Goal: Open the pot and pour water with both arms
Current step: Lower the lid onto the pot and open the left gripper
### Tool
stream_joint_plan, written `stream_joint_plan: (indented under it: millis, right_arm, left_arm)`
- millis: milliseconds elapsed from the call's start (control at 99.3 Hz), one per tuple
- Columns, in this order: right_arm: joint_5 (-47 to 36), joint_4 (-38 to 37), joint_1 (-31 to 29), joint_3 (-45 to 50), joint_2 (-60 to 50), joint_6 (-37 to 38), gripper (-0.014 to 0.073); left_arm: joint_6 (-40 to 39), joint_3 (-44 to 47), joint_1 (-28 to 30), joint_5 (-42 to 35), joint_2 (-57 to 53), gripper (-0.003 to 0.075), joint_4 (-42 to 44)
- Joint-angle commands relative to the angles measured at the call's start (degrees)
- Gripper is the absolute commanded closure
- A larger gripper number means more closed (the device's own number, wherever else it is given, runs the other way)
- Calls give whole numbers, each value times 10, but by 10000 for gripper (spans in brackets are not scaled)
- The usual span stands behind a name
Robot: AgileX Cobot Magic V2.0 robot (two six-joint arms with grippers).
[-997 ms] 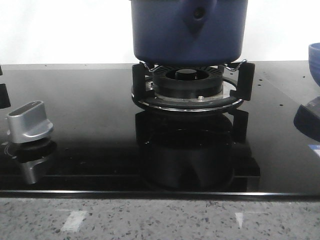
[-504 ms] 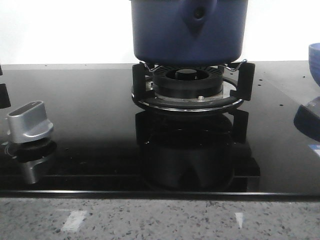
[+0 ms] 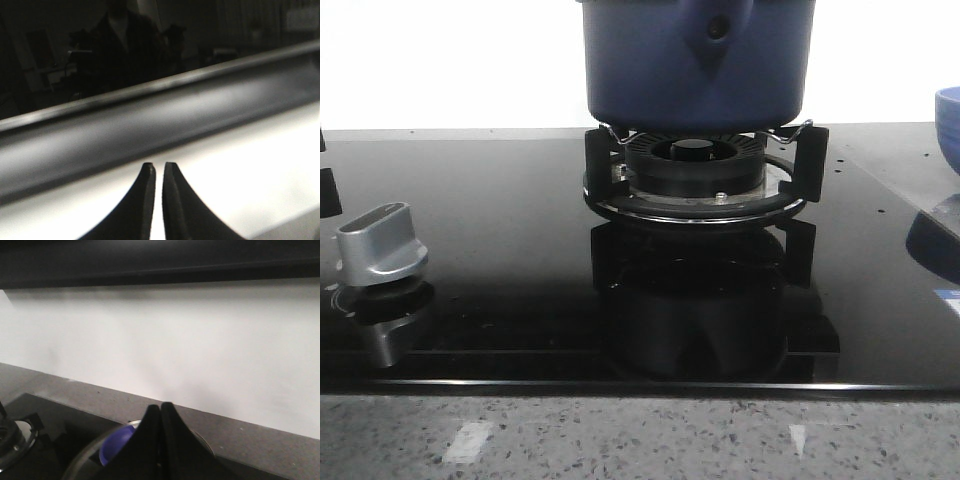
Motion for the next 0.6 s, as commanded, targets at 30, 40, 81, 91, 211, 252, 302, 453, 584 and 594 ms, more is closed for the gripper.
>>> stream_joint_plan:
  millis: [30,40,81,91,211,252,302,453,584,594]
  right_arm:
    - [-71,-19,2,57,-71,-10,639]
    - [-73,-19,2,68,-80,-12,639]
    - [-84,-19,2,94,-103,-13,639]
    - [-87,-19,2,105,-112,-13,639]
    - [-93,-19,2,195,-196,-13,639]
    - [-93,-19,2,226,-226,-13,639]
    - [-97,-19,2,263,-262,-13,639]
    - [-112,-17,2,362,-363,-13,639]
    - [-112,-9,2,421,-432,-13,639]
    - [-112,-9,2,424,-434,-13,639]
  left_arm:
    - [5,105,-61,-90,-80,741,11]
    - [8,113,-64,-95,-91,741,9]
    - [30,162,-83,-120,-119,741,-12]
    - [34,177,-86,-126,-130,741,-17]
    - [77,295,-108,-164,-217,741,-94]
    - [77,324,-108,-166,-244,741,-107]
    - [78,369,-108,-166,-271,741,-120]
    - [78,468,-108,-166,-351,741,-168]
    - [78,527,-108,-166,-427,741,-216]
    - [78,529,-108,-166,-430,741,-216]
